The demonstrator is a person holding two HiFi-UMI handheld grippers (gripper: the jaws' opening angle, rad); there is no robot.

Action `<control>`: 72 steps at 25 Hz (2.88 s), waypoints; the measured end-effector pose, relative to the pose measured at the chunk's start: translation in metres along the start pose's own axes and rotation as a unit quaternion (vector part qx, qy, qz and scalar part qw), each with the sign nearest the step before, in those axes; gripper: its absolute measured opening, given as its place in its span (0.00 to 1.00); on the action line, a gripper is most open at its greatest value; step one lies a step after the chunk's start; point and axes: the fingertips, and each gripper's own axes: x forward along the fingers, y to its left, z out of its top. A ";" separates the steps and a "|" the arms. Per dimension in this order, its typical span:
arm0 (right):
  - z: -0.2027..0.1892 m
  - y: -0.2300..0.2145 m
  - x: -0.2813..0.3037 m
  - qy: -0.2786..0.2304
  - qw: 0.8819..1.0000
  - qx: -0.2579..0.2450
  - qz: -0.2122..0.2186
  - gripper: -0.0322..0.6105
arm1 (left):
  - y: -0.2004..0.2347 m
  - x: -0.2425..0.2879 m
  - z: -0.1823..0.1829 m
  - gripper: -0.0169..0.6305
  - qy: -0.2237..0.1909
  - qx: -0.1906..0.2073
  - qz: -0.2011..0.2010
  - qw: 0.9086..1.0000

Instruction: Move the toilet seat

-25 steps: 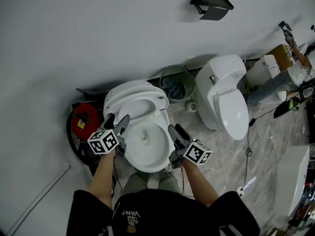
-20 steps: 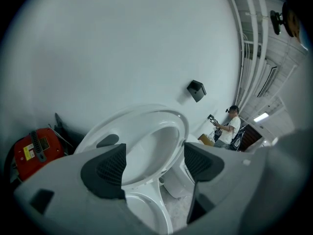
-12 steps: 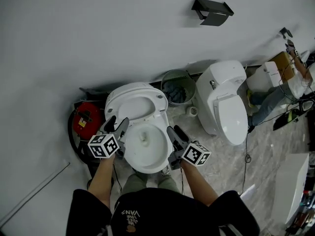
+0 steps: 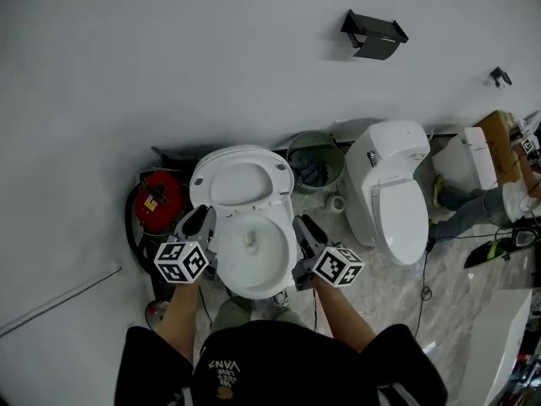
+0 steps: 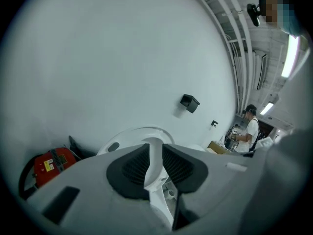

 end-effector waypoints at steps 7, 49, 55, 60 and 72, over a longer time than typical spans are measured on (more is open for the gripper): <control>0.014 0.012 -0.013 -0.009 0.999 -0.046 0.016 0.05 | -0.025 -0.038 0.012 0.03 -0.044 0.022 0.019 0.999; -0.005 0.055 -0.127 0.067 0.966 -0.208 0.139 0.05 | -0.160 -0.174 -0.062 0.03 -0.071 0.091 0.098 0.988; -0.011 0.049 -0.139 0.070 0.965 -0.215 0.136 0.05 | -0.169 -0.177 -0.072 0.03 -0.068 0.100 0.097 0.988; -0.011 0.047 -0.143 0.070 0.963 -0.221 0.136 0.05 | -0.173 -0.174 -0.072 0.03 -0.064 0.115 0.101 0.986; -0.011 0.034 -0.143 0.073 0.963 -0.229 0.121 0.05 | -0.180 -0.163 -0.075 0.03 -0.059 0.127 0.098 0.985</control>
